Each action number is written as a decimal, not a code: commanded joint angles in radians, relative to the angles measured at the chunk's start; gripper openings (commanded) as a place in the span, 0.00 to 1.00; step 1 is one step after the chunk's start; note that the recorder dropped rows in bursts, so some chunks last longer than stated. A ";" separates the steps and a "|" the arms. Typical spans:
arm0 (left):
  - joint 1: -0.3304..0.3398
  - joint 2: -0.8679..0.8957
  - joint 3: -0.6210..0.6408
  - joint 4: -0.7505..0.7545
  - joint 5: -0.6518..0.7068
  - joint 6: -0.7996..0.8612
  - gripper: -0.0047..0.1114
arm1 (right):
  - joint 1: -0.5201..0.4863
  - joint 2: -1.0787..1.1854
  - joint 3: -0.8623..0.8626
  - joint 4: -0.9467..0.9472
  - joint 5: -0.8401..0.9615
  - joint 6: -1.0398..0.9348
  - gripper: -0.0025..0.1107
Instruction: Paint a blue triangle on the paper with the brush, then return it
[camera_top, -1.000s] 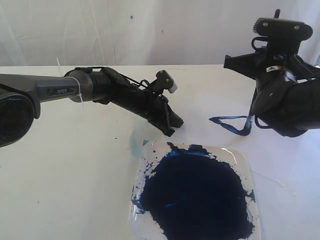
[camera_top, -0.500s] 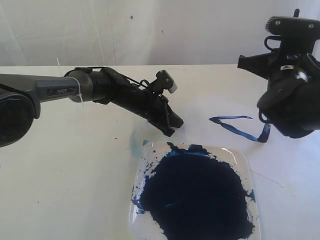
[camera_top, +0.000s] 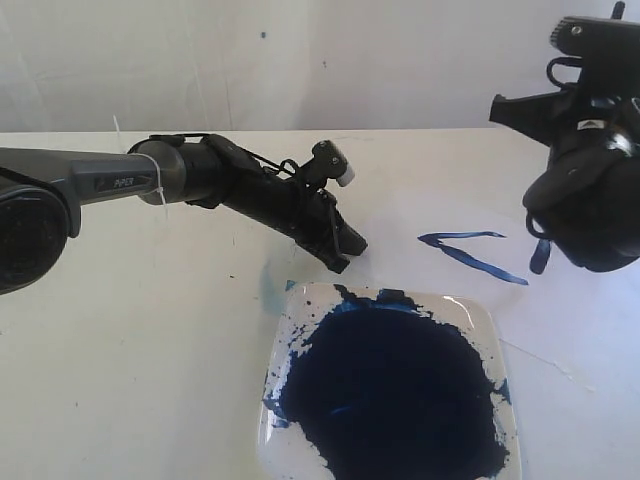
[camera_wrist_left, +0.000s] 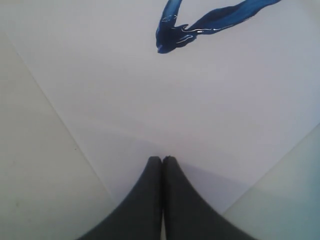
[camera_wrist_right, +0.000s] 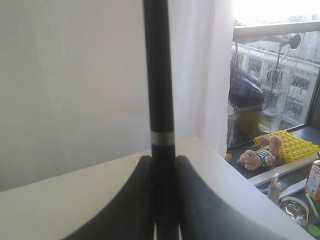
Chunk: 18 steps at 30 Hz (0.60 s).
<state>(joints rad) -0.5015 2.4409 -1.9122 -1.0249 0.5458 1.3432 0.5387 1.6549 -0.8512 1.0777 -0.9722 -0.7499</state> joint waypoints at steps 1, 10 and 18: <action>-0.003 -0.004 -0.003 -0.006 0.031 0.007 0.04 | -0.001 -0.048 0.004 -0.027 -0.008 -0.013 0.02; -0.003 -0.004 -0.003 -0.006 0.031 0.007 0.04 | -0.058 -0.102 0.000 -0.150 0.286 -0.046 0.02; -0.003 -0.004 -0.003 -0.006 0.031 0.007 0.04 | -0.195 -0.112 -0.036 -0.419 0.462 0.159 0.02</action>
<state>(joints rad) -0.5015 2.4409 -1.9122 -1.0249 0.5483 1.3432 0.3851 1.5536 -0.8776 0.7976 -0.5354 -0.6875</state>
